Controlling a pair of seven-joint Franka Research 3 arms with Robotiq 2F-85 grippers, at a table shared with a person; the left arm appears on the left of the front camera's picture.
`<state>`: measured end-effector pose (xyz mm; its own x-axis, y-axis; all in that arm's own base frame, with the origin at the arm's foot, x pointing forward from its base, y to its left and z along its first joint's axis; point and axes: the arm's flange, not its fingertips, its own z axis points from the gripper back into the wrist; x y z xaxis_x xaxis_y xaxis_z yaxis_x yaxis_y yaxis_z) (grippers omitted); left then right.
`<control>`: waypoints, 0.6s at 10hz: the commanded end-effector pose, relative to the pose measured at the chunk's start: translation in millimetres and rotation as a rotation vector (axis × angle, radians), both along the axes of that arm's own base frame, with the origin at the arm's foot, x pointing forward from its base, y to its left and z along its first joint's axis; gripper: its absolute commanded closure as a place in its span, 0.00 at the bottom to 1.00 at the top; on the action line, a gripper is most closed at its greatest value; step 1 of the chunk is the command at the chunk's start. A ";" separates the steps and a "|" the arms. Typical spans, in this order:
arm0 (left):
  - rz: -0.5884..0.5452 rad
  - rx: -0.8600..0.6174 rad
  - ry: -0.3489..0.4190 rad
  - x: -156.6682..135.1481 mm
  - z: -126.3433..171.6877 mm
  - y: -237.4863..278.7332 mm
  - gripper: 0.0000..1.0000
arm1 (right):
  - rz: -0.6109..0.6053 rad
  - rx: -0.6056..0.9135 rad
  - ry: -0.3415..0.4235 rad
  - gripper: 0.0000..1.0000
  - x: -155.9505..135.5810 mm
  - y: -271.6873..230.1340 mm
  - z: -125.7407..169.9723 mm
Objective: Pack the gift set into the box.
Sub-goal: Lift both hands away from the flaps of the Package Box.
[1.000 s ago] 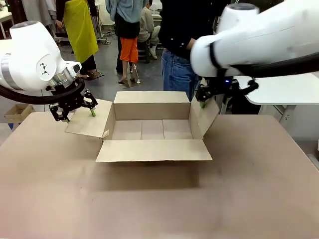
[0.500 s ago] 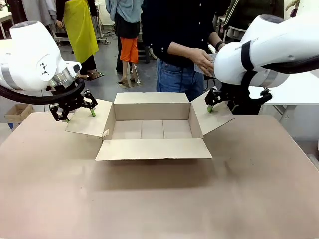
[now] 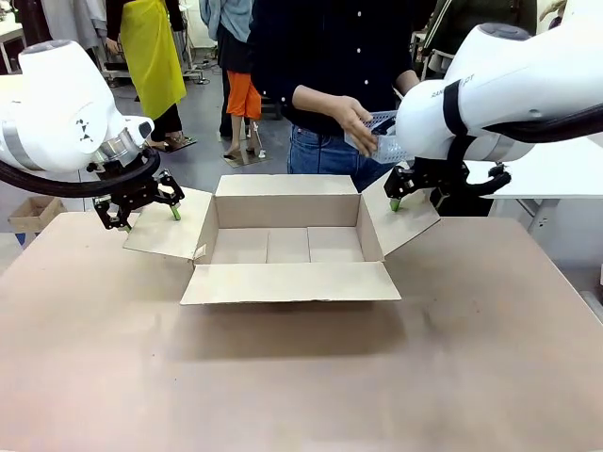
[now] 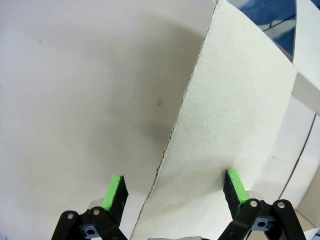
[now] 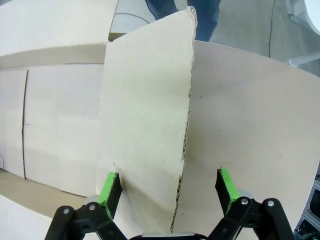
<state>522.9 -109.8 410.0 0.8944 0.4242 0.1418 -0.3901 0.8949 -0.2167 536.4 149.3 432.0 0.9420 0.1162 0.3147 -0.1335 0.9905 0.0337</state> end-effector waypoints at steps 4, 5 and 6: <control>0.016 0.014 0.004 -0.5 1.4 -1.2 0.00 | -0.023 -0.001 0.009 0.00 5.6 1.7 4.2; 0.016 0.014 0.004 -0.5 1.4 -1.2 0.00 | -0.023 -0.001 0.009 0.00 5.6 1.7 4.2; 0.016 0.014 0.004 -0.5 1.4 -1.2 0.00 | -0.023 -0.001 0.009 0.00 5.6 1.7 4.2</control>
<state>522.9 -109.8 410.0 0.8944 0.4242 0.1418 -0.3901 0.8949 -0.2167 536.4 149.2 432.0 0.9422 0.1158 0.3143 -0.1331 0.9905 0.0339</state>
